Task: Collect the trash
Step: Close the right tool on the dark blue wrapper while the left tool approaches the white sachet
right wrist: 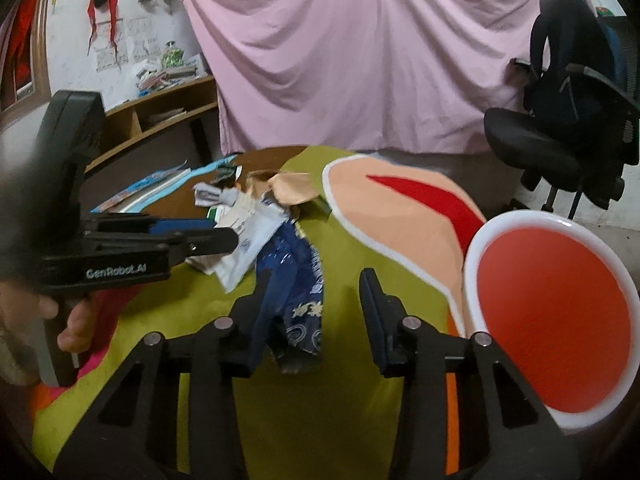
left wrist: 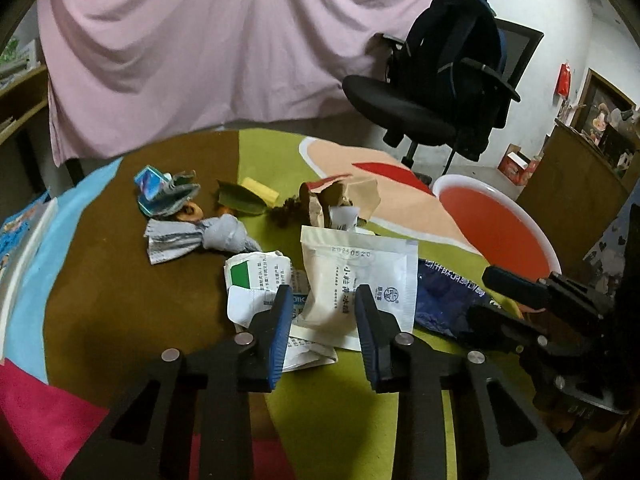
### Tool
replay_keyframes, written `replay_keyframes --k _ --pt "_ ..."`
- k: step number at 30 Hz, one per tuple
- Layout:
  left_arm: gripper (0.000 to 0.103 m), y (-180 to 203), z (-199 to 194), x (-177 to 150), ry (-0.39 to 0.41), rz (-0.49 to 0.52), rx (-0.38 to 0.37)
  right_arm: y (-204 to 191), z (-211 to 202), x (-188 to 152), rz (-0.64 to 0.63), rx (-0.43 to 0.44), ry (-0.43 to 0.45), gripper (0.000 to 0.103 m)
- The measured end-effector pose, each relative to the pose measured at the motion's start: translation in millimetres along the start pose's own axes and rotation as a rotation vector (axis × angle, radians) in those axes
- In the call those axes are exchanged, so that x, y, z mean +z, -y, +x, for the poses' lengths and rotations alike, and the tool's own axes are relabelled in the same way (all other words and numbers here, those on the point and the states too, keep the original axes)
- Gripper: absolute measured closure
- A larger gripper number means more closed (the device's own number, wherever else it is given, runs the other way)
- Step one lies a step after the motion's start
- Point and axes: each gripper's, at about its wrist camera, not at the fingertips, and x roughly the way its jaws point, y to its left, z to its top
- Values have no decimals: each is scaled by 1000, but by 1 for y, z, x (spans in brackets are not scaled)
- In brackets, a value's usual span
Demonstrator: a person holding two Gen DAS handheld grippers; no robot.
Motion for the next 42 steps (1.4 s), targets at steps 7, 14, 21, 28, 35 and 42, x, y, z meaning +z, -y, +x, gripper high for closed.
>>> replay_keyframes --k 7,14,21,28,35,42 --pt "76 3 11 5 -60 49 -4 1 6 -7 21 18 -46 36" --pt "82 20 14 0 -52 127 32 2 9 -11 43 28 -69 53" --pt "98 27 7 -7 -22 133 60 -4 4 -13 25 19 -45 64" --pt "100 26 -4 -13 6 88 57 -9 -6 -16 12 5 -17 64" --pt "101 29 -40 -28 127 52 78 -12 -24 -16 -9 -31 47 64" --pt "101 29 -72 -46 193 19 116 -20 -31 -16 -60 -16 47 64"
